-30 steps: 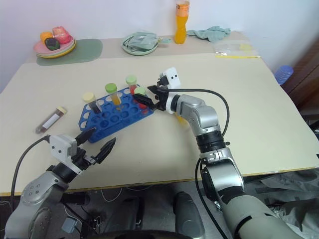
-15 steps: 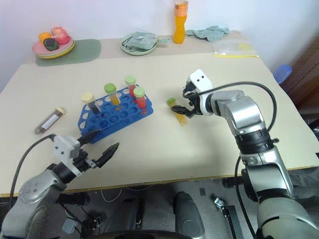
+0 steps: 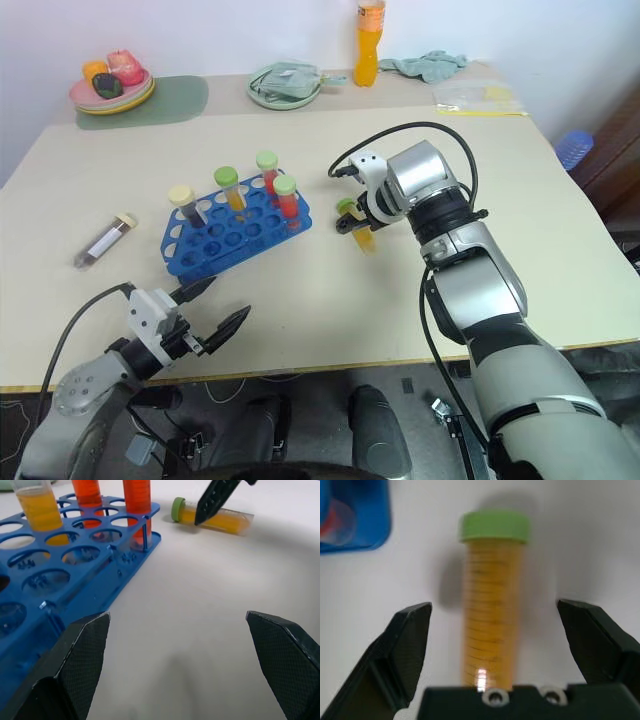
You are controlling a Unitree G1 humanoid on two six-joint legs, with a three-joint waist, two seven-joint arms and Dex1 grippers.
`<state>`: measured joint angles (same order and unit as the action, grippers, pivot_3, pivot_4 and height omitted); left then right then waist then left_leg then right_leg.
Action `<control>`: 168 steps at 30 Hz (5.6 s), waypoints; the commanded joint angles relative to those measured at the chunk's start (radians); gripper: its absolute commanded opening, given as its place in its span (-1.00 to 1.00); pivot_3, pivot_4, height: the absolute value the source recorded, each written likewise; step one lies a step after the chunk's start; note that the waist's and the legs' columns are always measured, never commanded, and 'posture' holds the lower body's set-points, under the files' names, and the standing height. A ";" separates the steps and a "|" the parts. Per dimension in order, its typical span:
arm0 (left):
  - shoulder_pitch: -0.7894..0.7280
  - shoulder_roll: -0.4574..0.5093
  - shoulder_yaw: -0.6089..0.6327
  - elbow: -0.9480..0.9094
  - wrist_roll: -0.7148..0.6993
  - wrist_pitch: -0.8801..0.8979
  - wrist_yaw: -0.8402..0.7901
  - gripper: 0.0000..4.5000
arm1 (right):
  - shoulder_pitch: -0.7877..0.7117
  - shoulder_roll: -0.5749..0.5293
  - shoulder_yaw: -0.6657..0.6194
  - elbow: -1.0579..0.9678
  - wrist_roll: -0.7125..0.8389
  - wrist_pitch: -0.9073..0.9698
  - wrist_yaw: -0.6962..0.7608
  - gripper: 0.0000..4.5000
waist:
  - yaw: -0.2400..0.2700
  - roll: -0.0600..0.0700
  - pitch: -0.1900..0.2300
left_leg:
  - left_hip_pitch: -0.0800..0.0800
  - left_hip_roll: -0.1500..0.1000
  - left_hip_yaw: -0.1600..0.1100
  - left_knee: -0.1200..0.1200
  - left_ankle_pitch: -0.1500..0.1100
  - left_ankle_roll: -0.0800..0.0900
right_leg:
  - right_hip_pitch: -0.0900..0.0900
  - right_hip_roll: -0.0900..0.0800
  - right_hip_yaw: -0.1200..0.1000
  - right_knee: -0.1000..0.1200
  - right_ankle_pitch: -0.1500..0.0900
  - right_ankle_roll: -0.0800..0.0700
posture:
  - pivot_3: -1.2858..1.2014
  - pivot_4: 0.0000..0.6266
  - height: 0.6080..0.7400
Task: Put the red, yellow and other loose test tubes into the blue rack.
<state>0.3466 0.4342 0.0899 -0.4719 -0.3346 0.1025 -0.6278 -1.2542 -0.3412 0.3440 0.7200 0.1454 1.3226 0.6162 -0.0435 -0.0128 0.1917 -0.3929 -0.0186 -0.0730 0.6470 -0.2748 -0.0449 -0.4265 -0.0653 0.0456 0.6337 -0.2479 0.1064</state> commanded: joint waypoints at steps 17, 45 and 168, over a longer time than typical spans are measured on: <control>0.045 0.010 0.090 -0.026 -0.014 -0.016 0.031 1.00 | 0.396 -0.306 -0.060 -0.952 0.252 -0.203 0.379 -0.27 | 0.005 0.000 0.000 | -0.002 0.000 -0.003 0.000 -0.001 0.002 | 0.000 0.001 -0.002 -0.001 -0.001 0.001 | 0.03 -0.52 1.00; 0.057 -0.011 0.196 -0.154 -0.065 0.103 0.171 1.00 | 0.507 0.458 -0.090 -0.328 -0.004 -1.277 -0.074 -0.27 | -0.002 -0.002 -0.001 | 0.003 0.009 0.000 0.000 0.000 0.000 | 0.000 0.009 0.000 0.002 0.002 -0.004 | 0.03 -0.52 1.00; -0.281 0.030 0.485 -0.260 -0.184 0.417 0.123 -0.43 | 0.885 -0.032 -0.098 -0.814 0.084 -1.054 0.274 0.91 | 0.016 -0.014 0.000 | 0.000 0.013 0.001 0.005 0.000 -0.005 | -0.006 0.001 0.001 0.013 0.001 -0.005 | 0.03 -0.52 1.00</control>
<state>0.0431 0.4856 0.6472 -0.5331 -0.5335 0.5557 -0.5825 -0.3642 -0.3724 0.2575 -0.0893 0.2001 0.2783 0.8646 -0.0277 -0.0270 0.1914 -0.3914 -0.0056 -0.0724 0.6528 -0.2744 -0.0494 -0.4305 -0.0635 0.0463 0.6467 -0.2470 0.1019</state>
